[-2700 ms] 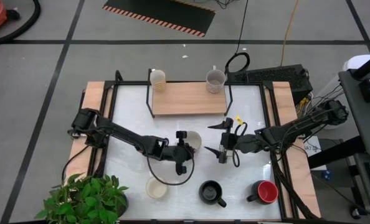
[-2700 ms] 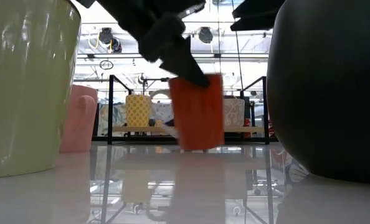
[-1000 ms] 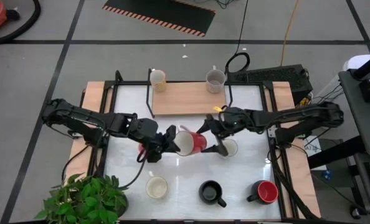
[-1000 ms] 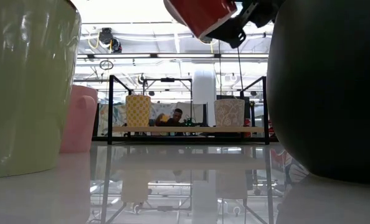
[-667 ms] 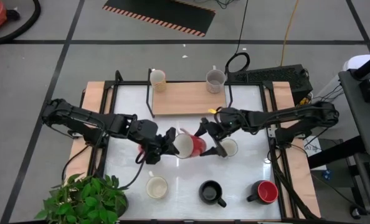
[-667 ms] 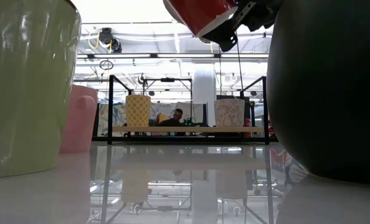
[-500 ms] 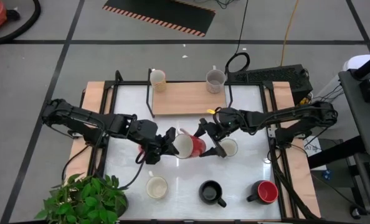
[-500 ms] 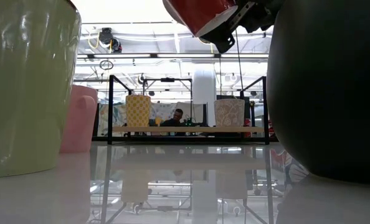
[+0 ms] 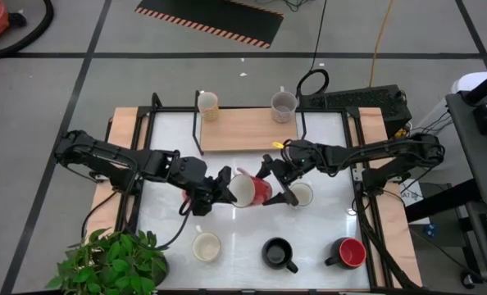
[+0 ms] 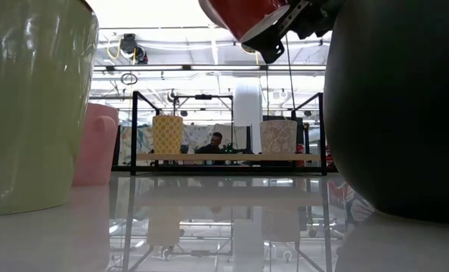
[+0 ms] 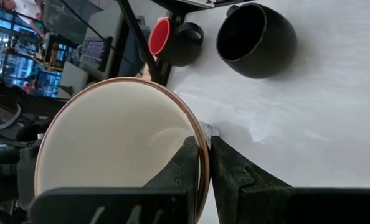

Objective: Place coffee mugs
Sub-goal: Put the brown mug on the shelf

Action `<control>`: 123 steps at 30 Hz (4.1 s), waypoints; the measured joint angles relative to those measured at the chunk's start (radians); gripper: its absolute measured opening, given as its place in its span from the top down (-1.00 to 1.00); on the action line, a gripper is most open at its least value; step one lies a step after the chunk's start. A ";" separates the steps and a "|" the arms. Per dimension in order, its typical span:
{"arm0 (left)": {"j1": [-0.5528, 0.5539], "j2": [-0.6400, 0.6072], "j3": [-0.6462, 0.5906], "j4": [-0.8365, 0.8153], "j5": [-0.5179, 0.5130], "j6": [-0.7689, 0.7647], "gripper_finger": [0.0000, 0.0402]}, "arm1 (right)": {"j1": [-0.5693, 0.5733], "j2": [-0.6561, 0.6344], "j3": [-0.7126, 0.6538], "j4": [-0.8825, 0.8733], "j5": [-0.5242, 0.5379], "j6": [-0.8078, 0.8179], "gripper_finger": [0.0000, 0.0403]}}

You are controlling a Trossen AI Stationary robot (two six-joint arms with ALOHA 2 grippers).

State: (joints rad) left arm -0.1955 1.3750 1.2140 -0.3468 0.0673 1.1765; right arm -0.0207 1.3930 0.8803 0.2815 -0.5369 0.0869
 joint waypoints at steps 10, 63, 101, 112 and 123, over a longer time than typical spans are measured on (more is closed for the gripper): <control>0.001 0.000 0.000 0.001 -0.008 -0.008 0.89 | -0.020 0.000 0.000 0.001 -0.010 -0.004 -0.83; -0.051 -0.037 0.001 0.108 -0.365 -0.984 -0.41 | -0.058 0.000 0.002 0.088 0.223 0.005 -0.80; 0.315 0.036 0.164 -0.156 -0.045 -1.217 0.91 | -0.032 -0.056 -0.001 -0.013 0.938 -0.224 -0.94; 0.320 0.097 0.171 -0.148 -0.049 -1.170 0.92 | -0.050 -0.069 -0.004 -0.116 0.967 -0.226 -0.95; 0.351 0.097 0.370 -0.291 -0.027 -1.073 0.93 | -0.050 -0.227 0.005 -0.299 1.023 -0.112 -0.95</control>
State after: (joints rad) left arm 0.1560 1.4722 1.5845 -0.6373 0.0408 0.1037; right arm -0.0708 1.1659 0.8852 -0.0171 0.4859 -0.0250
